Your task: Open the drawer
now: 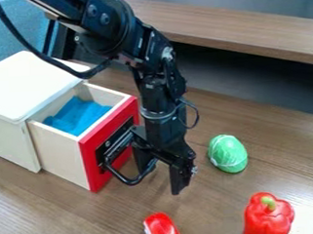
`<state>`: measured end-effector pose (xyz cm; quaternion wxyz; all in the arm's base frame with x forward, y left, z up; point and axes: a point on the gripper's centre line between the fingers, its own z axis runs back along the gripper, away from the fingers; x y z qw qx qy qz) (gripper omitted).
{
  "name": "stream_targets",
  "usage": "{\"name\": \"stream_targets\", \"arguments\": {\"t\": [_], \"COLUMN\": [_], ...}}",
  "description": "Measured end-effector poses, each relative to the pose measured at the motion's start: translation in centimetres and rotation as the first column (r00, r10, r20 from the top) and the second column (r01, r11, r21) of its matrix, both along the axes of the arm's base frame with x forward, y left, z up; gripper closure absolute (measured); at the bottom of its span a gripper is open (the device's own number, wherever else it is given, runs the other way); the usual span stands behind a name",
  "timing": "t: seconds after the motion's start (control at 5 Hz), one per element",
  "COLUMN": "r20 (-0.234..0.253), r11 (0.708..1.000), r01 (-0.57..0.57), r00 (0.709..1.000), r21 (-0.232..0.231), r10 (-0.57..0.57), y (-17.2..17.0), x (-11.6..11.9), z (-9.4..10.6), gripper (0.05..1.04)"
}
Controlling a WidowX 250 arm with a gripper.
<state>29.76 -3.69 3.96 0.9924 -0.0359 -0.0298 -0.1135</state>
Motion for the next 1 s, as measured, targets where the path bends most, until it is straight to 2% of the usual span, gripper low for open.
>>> {"name": "stream_targets", "arguments": {"t": [0.6,0.8,1.0], "r20": [-0.008,-0.016,0.047], "r11": [1.0,1.0,0.999], "r01": [0.023,0.017,-0.018], "r00": [1.0,1.0,0.999], "r21": [-0.005,0.016,0.028], "r10": [-0.023,-0.017,0.016], "y": [-0.8,-1.0,-0.3], "x": [-0.2,-0.4,-0.2], "z": [0.0,0.0,2.5], "gripper": [0.085,0.085,0.085]}}
